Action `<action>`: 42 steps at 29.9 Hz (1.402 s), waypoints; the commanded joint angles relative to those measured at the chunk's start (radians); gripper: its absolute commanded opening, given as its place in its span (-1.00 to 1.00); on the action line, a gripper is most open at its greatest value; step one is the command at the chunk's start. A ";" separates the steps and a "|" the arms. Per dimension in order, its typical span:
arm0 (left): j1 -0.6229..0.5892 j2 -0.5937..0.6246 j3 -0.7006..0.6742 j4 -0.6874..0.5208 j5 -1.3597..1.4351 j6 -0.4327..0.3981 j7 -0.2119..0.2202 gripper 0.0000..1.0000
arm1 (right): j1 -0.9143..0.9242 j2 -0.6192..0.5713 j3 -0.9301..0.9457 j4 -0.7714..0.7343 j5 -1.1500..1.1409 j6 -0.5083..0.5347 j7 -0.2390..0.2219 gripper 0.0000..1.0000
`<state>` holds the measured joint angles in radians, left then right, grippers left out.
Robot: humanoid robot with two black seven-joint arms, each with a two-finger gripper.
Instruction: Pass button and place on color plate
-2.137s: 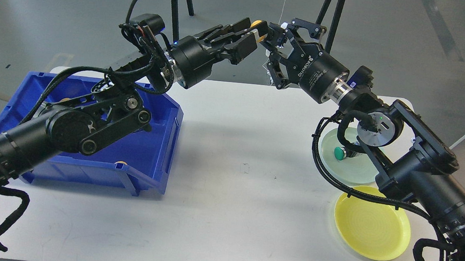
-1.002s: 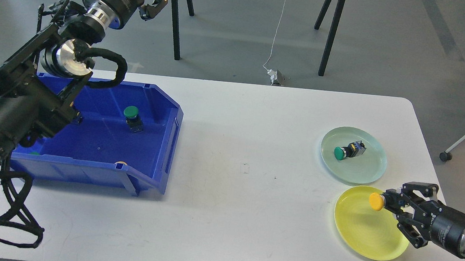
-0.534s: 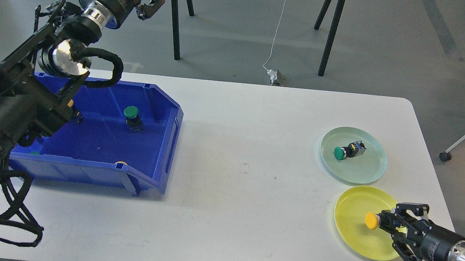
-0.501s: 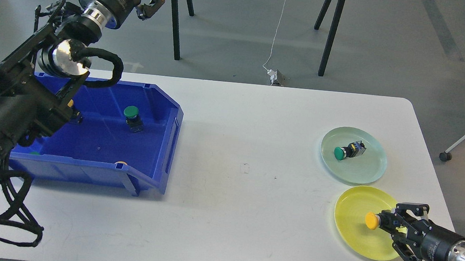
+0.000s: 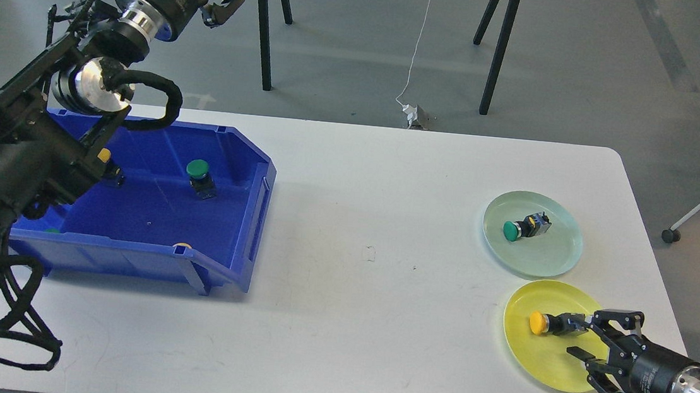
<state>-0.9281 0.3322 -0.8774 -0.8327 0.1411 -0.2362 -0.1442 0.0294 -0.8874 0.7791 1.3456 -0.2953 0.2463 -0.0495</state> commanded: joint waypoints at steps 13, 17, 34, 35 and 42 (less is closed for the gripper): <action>-0.012 0.004 -0.002 0.006 0.002 0.006 -0.005 1.00 | 0.154 0.082 0.522 -0.025 0.010 0.068 0.054 0.99; -0.014 0.002 -0.003 0.035 -0.006 0.000 -0.003 1.00 | 0.321 0.182 0.522 -0.124 0.010 0.087 0.054 0.99; -0.018 -0.005 -0.048 0.219 -0.103 -0.084 0.002 1.00 | 0.811 0.548 0.508 -0.603 0.249 0.197 -0.021 0.99; -0.018 -0.005 -0.048 0.219 -0.107 -0.086 0.002 1.00 | 0.836 0.567 0.509 -0.641 0.274 0.215 -0.036 0.99; -0.020 -0.009 -0.058 0.219 -0.132 -0.101 0.000 1.00 | 0.917 0.648 0.508 -0.758 0.340 0.242 -0.059 0.99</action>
<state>-0.9478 0.3249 -0.9324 -0.6127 0.0126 -0.3346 -0.1439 0.9288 -0.2633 1.2874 0.6115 0.0386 0.4868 -0.1095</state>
